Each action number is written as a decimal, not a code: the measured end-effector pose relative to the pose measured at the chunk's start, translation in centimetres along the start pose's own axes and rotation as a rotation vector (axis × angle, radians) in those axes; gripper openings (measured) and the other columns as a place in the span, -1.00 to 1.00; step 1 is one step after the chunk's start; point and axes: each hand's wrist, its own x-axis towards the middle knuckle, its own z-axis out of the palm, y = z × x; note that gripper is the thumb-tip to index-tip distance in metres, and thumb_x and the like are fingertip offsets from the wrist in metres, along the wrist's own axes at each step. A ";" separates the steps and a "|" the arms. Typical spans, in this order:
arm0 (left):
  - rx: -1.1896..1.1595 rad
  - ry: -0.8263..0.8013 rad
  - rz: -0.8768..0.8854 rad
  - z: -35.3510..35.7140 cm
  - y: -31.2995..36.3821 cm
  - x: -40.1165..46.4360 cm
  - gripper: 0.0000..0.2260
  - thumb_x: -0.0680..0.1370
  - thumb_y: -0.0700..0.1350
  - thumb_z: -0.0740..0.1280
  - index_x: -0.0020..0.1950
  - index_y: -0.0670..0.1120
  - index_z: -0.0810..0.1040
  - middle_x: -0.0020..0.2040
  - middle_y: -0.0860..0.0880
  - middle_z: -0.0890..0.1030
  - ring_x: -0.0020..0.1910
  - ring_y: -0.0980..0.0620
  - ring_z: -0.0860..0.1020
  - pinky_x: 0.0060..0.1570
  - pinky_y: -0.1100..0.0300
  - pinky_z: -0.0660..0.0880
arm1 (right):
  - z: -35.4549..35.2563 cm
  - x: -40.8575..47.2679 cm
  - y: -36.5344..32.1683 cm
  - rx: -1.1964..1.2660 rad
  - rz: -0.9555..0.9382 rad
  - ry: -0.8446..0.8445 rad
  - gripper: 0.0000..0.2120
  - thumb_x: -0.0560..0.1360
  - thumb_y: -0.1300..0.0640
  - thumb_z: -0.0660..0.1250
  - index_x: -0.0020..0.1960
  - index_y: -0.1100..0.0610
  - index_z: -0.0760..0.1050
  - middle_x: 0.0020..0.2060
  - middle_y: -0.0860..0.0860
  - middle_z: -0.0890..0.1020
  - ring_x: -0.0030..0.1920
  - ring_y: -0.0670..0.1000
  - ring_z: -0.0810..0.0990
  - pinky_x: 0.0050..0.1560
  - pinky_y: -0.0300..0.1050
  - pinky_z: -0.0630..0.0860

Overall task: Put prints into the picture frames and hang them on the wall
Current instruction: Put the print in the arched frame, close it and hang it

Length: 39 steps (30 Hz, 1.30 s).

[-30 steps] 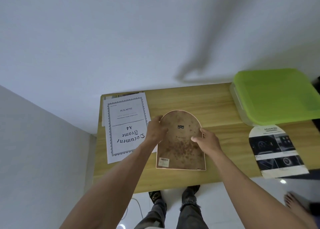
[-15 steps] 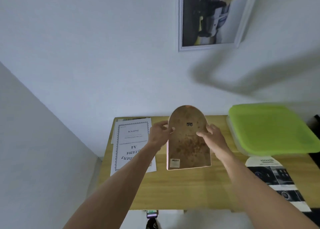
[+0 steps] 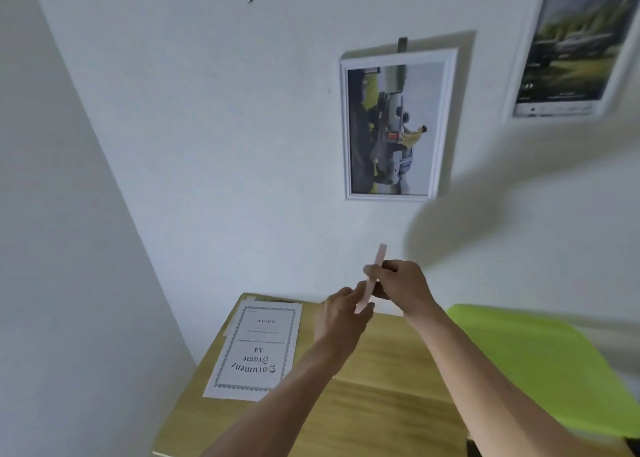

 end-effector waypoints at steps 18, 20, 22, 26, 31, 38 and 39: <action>-0.484 0.258 0.097 -18.8 1.8 9.0 -0.75 0.56 -0.03 0.37 0.23 0.00 0.55 -0.05 0.04 0.68 -0.09 0.06 0.63 -0.08 0.23 0.53 | -4.0 1.4 -14.9 0.088 -0.478 0.051 -0.82 0.55 0.09 0.39 0.09 -0.15 0.65 0.03 -0.05 0.70 0.03 0.03 0.63 0.01 -0.06 0.52; -0.651 0.265 0.025 -21.4 1.7 10.2 -0.73 0.49 -0.07 0.47 0.18 -0.03 0.60 -0.10 0.01 0.71 -0.10 0.05 0.66 -0.04 0.18 0.55 | -3.0 2.2 -17.3 0.074 -0.551 0.071 -0.79 0.56 0.01 0.37 0.18 -0.14 0.62 0.09 -0.15 0.65 0.12 -0.08 0.57 0.10 -0.12 0.45; -0.764 0.290 -0.001 -23.7 1.4 11.5 -0.74 0.47 -0.13 0.49 0.14 -0.05 0.61 -0.14 -0.03 0.72 -0.17 0.05 0.66 -0.08 0.21 0.53 | -1.6 3.0 -19.4 0.025 -0.595 0.067 -0.72 0.57 -0.07 0.33 0.28 -0.18 0.54 0.10 -0.20 0.60 0.13 -0.14 0.53 0.09 -0.16 0.39; -0.802 0.347 0.010 -27.9 0.1 14.6 -0.75 0.47 -0.16 0.48 0.14 -0.06 0.59 -0.19 -0.02 0.72 -0.24 0.11 0.64 -0.13 0.24 0.50 | 1.8 5.6 -22.2 -0.034 -0.622 0.021 -0.56 0.54 0.00 0.40 0.36 -0.26 0.41 0.07 -0.16 0.64 0.13 -0.17 0.55 0.16 -0.11 0.38; -0.686 0.448 0.066 -32.4 -1.3 19.0 -0.73 0.48 -0.11 0.47 0.18 -0.07 0.62 -0.16 0.00 0.69 -0.16 0.03 0.64 -0.14 0.24 0.48 | 5.6 9.0 -25.8 -0.078 -0.752 0.069 -0.59 0.54 0.02 0.40 0.36 -0.19 0.44 0.12 -0.14 0.64 0.12 -0.18 0.58 -0.02 -0.32 0.44; -0.446 0.561 0.106 -37.7 -1.8 25.7 -0.76 0.52 -0.09 0.42 0.16 -0.10 0.61 -0.06 0.00 0.65 -0.13 0.05 0.57 -0.24 0.31 0.39 | 9.9 13.5 -32.7 -0.107 -0.797 0.194 -0.63 0.57 0.15 0.36 0.33 -0.12 0.47 -0.04 -0.10 0.65 0.01 -0.08 0.62 -0.04 -0.23 0.46; -0.402 0.563 0.106 -38.2 -1.9 26.6 -0.77 0.53 -0.09 0.41 0.15 -0.12 0.61 -0.06 0.00 0.65 -0.12 0.02 0.57 -0.22 0.29 0.39 | 10.2 14.2 -33.5 -0.128 -0.795 0.211 -0.62 0.57 0.15 0.35 0.33 -0.13 0.47 -0.05 -0.12 0.65 0.00 -0.09 0.62 -0.02 -0.21 0.46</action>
